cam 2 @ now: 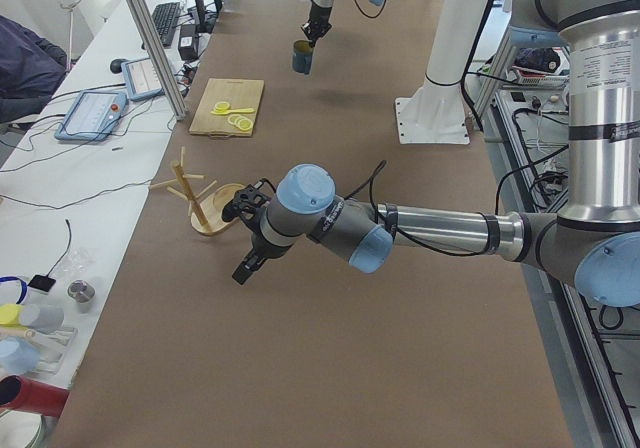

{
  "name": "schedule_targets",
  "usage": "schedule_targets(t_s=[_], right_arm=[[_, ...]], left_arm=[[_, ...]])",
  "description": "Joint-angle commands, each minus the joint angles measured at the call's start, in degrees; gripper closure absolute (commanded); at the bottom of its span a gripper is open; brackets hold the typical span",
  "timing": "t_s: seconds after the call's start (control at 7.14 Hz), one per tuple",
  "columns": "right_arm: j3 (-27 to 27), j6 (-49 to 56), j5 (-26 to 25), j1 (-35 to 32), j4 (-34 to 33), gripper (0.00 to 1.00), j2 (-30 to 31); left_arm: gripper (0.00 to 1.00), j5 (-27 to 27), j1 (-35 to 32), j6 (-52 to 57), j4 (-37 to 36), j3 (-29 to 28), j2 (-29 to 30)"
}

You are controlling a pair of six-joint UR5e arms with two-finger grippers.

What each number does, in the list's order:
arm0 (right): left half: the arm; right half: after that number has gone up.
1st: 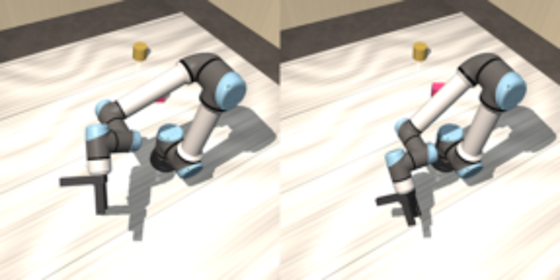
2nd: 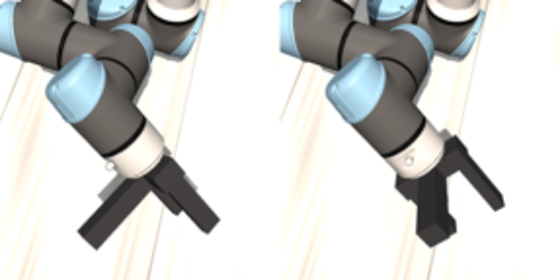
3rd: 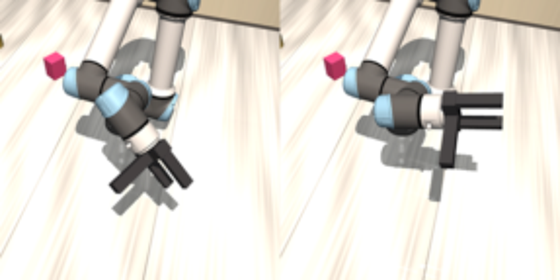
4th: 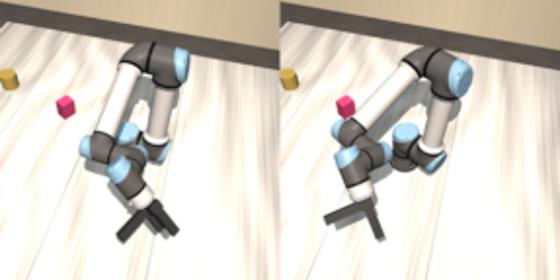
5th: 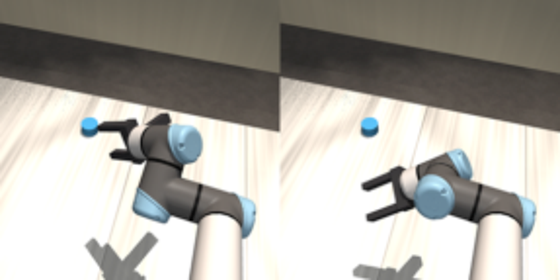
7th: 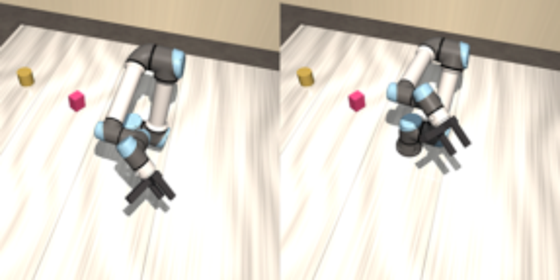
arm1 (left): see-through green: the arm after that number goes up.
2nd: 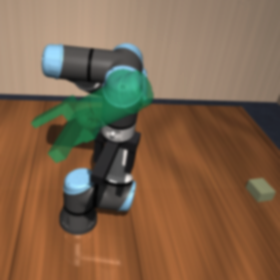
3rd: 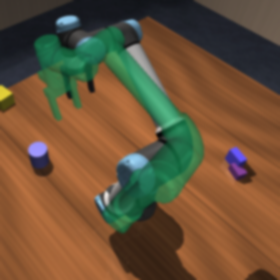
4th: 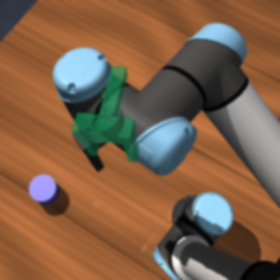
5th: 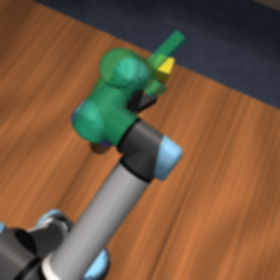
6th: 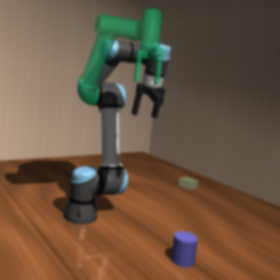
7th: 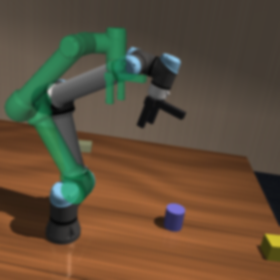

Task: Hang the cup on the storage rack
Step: 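Carry the blue mug with the right gripper toward the table center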

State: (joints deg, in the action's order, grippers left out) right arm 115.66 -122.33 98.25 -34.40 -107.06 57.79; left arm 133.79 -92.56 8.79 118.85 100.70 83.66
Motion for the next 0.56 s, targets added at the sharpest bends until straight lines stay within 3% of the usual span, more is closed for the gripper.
schedule_targets(t_s=[0.0, 0.42], right_arm=[[-5.2, -9.7, -2.1, 5.0, -4.5, 1.0, -8.9], [-15.3, -15.5, -2.7, 9.8, -4.3, 1.0, -16.5]], left_arm=[[0.01, 0.1, -0.1, 0.1, 0.1, 0.3, -0.1], [0.01, 0.1, -0.1, 0.1, 0.1, 0.6, -0.1]])
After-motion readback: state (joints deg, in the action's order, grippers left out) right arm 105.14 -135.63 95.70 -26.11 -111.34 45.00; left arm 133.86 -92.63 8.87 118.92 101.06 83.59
